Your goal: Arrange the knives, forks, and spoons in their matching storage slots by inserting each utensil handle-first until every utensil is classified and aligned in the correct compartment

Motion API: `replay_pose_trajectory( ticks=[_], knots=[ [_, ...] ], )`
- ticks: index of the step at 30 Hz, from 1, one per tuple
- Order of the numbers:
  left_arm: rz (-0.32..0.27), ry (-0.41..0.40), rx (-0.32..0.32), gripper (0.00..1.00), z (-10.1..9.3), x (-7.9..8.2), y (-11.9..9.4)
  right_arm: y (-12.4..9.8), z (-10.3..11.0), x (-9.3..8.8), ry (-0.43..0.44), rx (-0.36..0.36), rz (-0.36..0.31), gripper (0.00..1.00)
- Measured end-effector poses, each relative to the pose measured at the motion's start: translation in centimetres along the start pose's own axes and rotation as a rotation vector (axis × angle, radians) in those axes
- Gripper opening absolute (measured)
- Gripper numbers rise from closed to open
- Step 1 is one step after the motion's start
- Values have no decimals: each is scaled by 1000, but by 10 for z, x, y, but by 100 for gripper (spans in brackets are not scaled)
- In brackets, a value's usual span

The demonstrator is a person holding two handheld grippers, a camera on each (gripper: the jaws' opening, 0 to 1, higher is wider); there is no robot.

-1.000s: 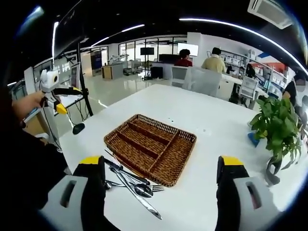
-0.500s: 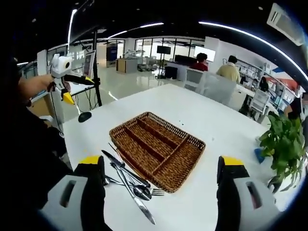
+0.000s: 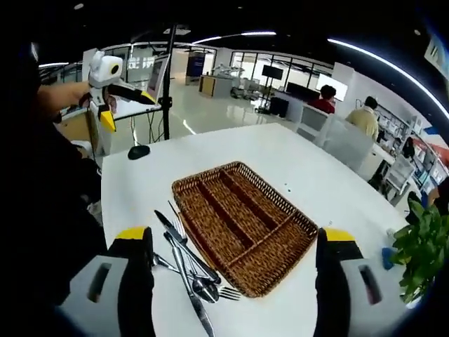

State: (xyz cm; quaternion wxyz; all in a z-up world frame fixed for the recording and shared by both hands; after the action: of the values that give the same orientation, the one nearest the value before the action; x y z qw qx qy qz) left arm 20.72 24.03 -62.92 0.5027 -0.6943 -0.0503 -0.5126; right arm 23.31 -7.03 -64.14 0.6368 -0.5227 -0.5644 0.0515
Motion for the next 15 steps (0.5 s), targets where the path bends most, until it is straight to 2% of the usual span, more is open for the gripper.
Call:
replay_pose_trajectory(
  ticks=[10, 12, 15],
  knots=[
    [-13, -29, -8, 100, -3, -9, 4, 24, 7, -6, -68, 49, 47, 92],
    [-19, -19, 23, 100, 0, -10, 3, 31, 9, -8, -80, 59, 55, 90],
    [-17, -34, 33, 100, 5, -12, 5, 44, 13, -15, -97, 85, 86, 87]
  ],
)
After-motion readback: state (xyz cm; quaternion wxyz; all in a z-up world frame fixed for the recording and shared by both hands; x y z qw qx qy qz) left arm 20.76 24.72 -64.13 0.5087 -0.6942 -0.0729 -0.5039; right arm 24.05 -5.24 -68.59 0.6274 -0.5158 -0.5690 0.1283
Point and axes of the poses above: the point that each gripper's makers call its tool centre point, and the gripper's own axes: y roughly forward along the fingers, z roughly to its left, x roughly out of its top, the point moved 2 cm from there along -y, roughly backward along the fingers, and after that the axes turned 11 degrees about z, right-handed, at the moved point
